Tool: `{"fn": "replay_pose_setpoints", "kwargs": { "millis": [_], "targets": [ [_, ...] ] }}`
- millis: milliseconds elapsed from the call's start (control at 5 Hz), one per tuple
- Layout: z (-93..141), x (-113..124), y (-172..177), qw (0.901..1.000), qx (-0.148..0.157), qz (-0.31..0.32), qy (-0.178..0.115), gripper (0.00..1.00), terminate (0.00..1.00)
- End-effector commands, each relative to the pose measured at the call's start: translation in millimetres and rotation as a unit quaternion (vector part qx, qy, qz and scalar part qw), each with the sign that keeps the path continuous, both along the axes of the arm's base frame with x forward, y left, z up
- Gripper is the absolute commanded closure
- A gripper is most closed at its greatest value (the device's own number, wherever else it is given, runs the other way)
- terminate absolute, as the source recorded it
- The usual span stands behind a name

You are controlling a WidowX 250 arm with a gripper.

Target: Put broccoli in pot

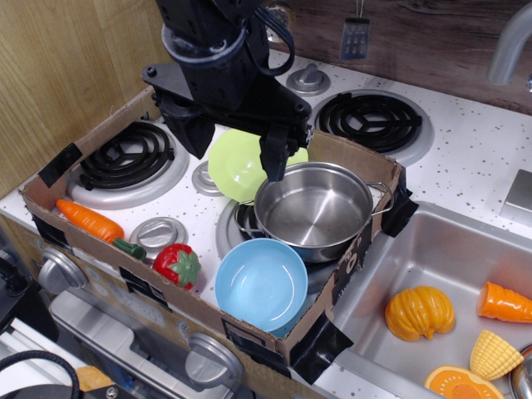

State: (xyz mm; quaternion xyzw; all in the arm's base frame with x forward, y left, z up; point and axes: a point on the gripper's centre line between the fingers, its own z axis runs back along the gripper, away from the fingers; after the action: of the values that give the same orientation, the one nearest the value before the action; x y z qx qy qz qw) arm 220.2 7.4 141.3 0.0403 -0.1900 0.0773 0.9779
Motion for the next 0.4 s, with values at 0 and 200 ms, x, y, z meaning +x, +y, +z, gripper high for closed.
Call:
{"fn": "replay_pose_setpoints", "kwargs": {
  "millis": [0,200],
  "targets": [
    [0,0,0,1.0,0.0,0.0,0.0,0.0,0.0],
    [-14,15,28,0.9995,0.0,-0.032,-0.004,0.0,0.0]
  ]
}}
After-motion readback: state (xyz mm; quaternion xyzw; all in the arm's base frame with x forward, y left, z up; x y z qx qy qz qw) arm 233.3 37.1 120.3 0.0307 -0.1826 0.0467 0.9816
